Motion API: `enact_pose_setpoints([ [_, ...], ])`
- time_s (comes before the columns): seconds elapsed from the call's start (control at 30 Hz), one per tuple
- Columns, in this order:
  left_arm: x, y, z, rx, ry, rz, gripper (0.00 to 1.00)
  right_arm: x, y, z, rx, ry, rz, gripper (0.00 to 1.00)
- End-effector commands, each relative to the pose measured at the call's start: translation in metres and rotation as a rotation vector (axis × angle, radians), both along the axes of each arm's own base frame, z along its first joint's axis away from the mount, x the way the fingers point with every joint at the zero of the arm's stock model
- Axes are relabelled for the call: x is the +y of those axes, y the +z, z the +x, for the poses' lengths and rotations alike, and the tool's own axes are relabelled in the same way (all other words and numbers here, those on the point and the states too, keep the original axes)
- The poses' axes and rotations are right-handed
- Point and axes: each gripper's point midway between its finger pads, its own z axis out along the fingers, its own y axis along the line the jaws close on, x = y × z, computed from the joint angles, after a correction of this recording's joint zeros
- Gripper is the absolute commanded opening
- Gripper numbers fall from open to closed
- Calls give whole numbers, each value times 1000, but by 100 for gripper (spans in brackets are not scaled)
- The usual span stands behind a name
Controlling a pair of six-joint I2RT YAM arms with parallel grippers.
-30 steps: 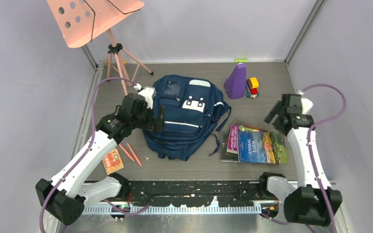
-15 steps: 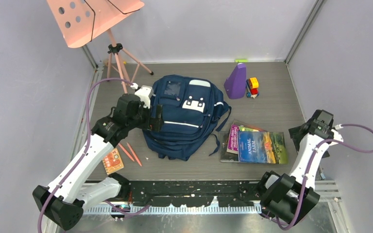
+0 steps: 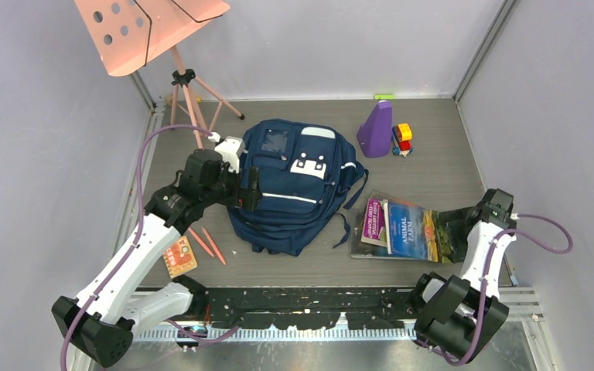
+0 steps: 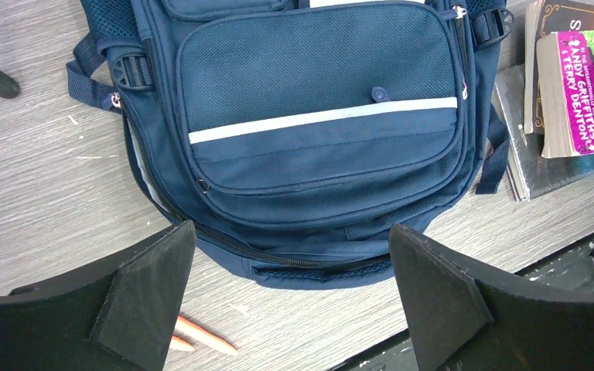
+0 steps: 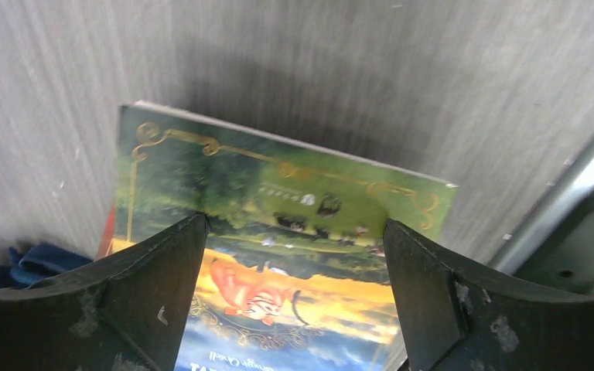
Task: Pack the student bag
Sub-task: Pick up the book from the center of the board.
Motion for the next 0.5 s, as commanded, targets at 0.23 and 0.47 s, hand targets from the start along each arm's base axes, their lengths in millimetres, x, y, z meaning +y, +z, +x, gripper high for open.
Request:
enact_pose_setpoints([
  [0.23,1,7,4,-33,1,-25,100,58,44,81,-226,264,-68,84],
  [0.47,-13,11,-2,-36,-63,-86,100,78,62,91,-251,367,-172,84],
])
